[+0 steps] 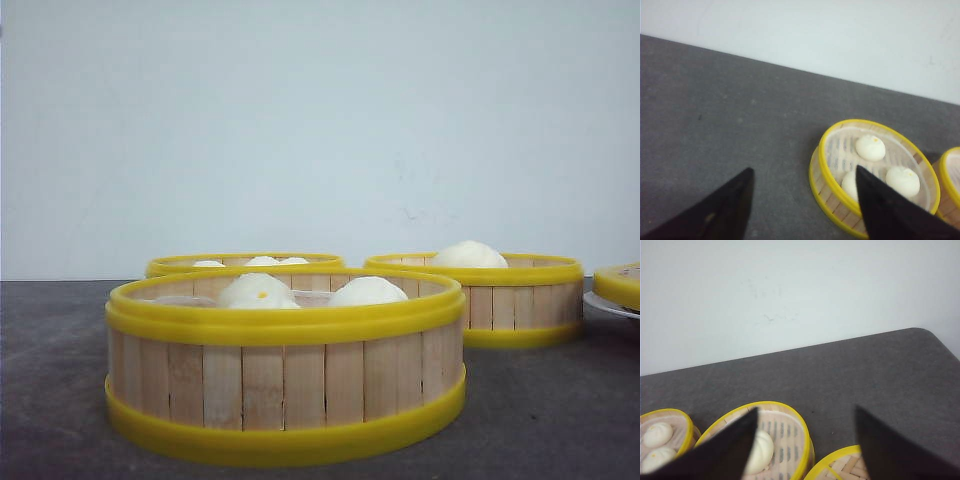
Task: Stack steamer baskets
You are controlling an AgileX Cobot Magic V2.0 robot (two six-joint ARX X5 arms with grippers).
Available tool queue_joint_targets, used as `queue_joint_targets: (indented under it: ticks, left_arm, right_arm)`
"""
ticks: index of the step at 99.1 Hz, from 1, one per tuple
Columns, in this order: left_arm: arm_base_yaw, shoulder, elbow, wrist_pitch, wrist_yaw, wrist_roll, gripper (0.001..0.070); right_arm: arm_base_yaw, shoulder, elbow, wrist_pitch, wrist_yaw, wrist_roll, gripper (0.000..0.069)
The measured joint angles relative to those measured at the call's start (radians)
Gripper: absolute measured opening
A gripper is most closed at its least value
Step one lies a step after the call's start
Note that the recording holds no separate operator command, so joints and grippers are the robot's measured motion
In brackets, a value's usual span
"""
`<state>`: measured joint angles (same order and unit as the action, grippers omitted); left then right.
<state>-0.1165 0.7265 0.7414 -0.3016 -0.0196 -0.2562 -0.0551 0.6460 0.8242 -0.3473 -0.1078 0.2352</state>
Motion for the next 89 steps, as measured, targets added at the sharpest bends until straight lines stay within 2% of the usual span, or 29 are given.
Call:
queue_joint_targets:
  ticks: [17, 33, 89]
  left_arm:
    - [-0.001, 0.065, 0.000, 0.007, 0.000, 0.002, 0.0427]
    - [-0.011, 0.178, 0.035, 0.013, 0.000, 0.009, 0.0428]
    - [-0.048, 0.841, 0.546, -0.204, 0.009, 0.054, 0.0428]
  right_arm:
    - [0.002, 0.031, 0.000, 0.008, -0.048, 0.000, 0.0486]
    - [0.036, 0.072, 0.005, 0.015, -0.053, 0.000, 0.0486]
    - [0.168, 0.225, 0.045, 0.013, -0.050, 0.000, 0.0486]
